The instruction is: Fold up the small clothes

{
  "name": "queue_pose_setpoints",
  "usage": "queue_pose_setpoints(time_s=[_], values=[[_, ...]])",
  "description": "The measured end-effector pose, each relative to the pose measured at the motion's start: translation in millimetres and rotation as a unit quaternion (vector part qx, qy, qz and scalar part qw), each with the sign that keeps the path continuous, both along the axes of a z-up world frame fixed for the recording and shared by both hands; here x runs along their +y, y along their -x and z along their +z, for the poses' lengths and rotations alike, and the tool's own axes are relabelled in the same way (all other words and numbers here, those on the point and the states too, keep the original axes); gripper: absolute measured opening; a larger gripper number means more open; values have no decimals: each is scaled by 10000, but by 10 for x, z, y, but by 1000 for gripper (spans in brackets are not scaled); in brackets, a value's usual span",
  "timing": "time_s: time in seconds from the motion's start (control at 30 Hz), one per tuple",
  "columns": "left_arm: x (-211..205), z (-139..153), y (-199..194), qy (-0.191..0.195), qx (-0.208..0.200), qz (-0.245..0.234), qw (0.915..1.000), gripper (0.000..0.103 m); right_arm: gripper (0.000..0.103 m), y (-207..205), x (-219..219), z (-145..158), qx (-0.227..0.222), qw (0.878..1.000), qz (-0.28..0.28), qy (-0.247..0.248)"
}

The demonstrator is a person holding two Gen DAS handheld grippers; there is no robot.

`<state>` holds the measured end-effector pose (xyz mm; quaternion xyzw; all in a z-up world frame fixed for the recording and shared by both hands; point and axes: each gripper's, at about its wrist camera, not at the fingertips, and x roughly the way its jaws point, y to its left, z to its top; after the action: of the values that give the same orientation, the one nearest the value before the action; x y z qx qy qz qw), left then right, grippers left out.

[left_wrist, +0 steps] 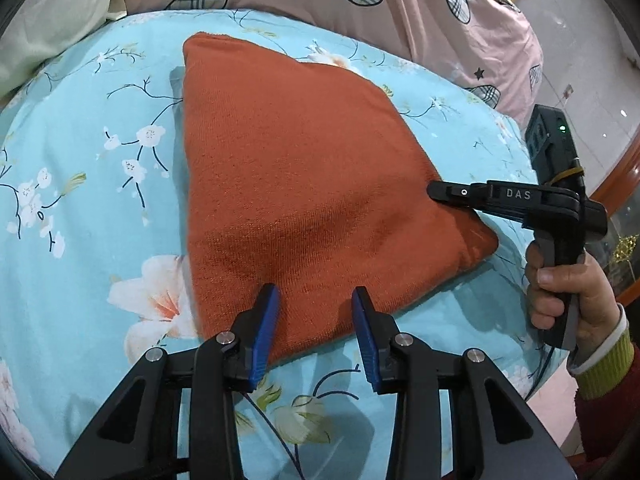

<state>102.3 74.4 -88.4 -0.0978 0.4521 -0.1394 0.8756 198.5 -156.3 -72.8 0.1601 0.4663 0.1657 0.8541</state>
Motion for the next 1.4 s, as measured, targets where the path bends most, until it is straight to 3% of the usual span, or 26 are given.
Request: queue_pose_setpoints(time_s=[0.17,0.3,0.4,0.57,0.77,0.87,0.93,1.0,1.27,1.33,1.4], values=[[22,16,19,50,72,54,9999,38,3,274,32,236,-301,9994,142,-70],[5,37,30,57,93,27,9999,41,2,360,45,-34,18,9993,149,336],[-19,22,39,-55,86,-10,9999,41,0,381,-92,-136,94,9998,0,-147],[-26,77,76,-212,86,-15,9997,41,3,334,-5,102,-64,10000,45,-25],[90,380,71,-54,-269,89,9996,42,4,-206,39,344,-453,9989,-36,-144],[154,373,-79,28,-220,200,9996,42,4,-531,51,271,-341,9990,-115,-248],[167,320,-158,2,-165,221,9996,41,2,-721,48,133,-162,9992,-350,52],[161,219,-249,22,-18,217,9998,39,0,-824,-4,-20,49,9990,-439,-101],[147,243,-215,-180,-1,180,9997,40,3,-577,39,180,-116,9990,-430,-84],[163,278,-176,-174,-22,238,9996,43,3,-484,62,258,-173,9990,-391,-122],[173,316,-117,-259,-74,355,9990,54,3,-341,87,329,-247,9990,-322,-168]])
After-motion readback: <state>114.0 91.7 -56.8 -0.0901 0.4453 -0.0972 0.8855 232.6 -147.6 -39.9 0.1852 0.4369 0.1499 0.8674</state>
